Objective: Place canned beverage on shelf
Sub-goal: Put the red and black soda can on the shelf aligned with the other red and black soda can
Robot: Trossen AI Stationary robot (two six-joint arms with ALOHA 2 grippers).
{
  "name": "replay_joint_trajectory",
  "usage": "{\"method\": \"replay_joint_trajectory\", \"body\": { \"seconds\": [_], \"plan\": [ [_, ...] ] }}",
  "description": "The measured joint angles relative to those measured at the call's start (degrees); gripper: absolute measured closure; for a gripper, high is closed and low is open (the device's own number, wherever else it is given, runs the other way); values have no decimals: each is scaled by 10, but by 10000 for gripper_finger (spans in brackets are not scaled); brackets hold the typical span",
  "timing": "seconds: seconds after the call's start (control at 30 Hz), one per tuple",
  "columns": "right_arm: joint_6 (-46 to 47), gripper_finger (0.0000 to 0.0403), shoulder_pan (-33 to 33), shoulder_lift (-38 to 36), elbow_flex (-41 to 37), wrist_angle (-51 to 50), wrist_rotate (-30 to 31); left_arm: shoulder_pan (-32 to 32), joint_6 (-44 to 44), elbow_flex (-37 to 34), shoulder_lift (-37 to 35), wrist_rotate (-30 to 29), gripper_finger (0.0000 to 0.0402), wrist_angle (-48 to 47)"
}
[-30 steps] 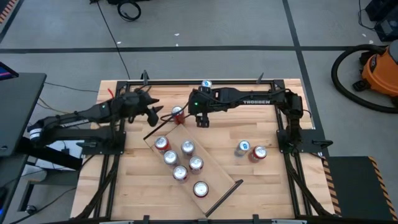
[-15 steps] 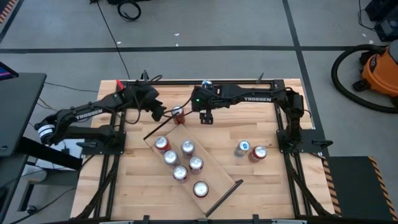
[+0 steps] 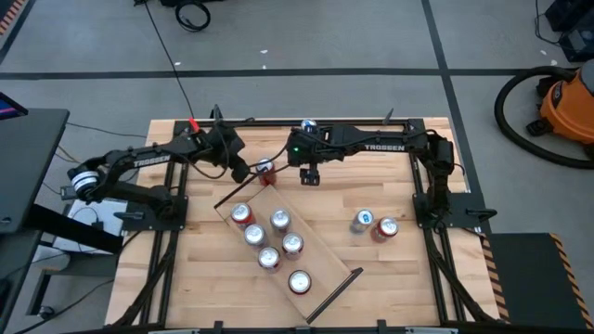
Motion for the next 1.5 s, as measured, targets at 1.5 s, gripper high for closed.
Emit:
{"method": "replay_joint_trajectory", "body": {
  "seconds": [1.5],
  "plan": [
    [-13, 54, -21, -6, -58, 133, -75, 22, 45, 0, 179, 129, 207, 233]
  ]
}}
